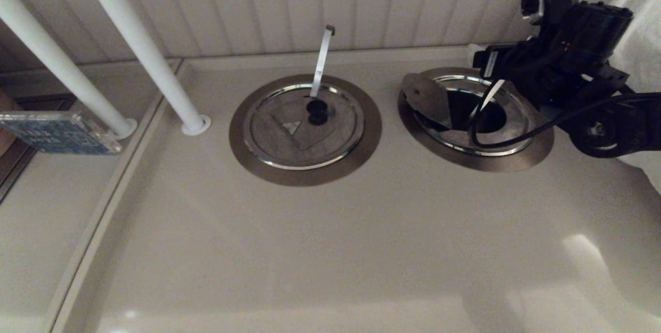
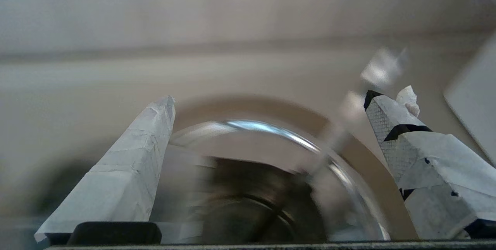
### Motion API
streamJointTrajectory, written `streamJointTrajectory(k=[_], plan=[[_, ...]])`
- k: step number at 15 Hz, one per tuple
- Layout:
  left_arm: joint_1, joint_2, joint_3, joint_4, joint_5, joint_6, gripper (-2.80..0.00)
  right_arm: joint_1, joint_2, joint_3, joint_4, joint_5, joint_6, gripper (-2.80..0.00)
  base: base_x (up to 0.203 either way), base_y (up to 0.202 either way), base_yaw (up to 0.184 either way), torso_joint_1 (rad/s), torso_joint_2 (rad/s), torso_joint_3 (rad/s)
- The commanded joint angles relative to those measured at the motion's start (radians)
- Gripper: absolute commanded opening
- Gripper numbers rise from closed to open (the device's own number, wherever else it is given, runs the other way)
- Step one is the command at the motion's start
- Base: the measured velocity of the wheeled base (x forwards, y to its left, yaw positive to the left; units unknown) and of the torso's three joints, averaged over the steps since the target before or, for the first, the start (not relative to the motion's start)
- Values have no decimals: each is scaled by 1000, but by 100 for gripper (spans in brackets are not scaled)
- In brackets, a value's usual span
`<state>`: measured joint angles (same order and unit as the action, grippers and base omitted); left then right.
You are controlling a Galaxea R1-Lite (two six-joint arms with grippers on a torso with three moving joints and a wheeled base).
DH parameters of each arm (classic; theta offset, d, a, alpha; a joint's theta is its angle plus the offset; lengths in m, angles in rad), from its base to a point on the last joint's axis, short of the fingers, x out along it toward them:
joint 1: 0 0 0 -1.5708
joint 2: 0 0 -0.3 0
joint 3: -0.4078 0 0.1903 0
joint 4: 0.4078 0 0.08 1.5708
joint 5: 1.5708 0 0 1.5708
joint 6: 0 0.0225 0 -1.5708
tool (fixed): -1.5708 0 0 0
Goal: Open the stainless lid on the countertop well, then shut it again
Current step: Stir with a spoon
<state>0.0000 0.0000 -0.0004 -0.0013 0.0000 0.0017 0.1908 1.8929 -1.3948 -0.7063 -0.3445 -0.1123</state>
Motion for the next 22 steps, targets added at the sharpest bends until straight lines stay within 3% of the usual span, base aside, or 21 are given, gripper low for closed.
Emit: streamJointTrajectory(k=[1, 5, 14, 15, 22], plan=[[0, -2, 0, 0, 0, 0, -280, -75, 119, -95, 22, -1, 12, 0, 0, 0, 0, 0, 0, 0], [0, -2, 0, 0, 0, -2, -280, -133, 193, -256, 231, 2, 111, 0, 0, 0, 0, 0, 0, 0], [0, -2, 0, 0, 0, 0, -280, -149, 330, -415, 259, 7, 137, 0, 0, 0, 0, 0, 0, 0], [0, -2, 0, 0, 0, 0, -280, -148, 336, -423, 260, 7, 137, -280, 0, 0, 0, 0, 0, 0], [0, -2, 0, 0, 0, 0, -280, -142, 282, -415, 257, 6, 139, -280, 0, 0, 0, 0, 0, 0]])
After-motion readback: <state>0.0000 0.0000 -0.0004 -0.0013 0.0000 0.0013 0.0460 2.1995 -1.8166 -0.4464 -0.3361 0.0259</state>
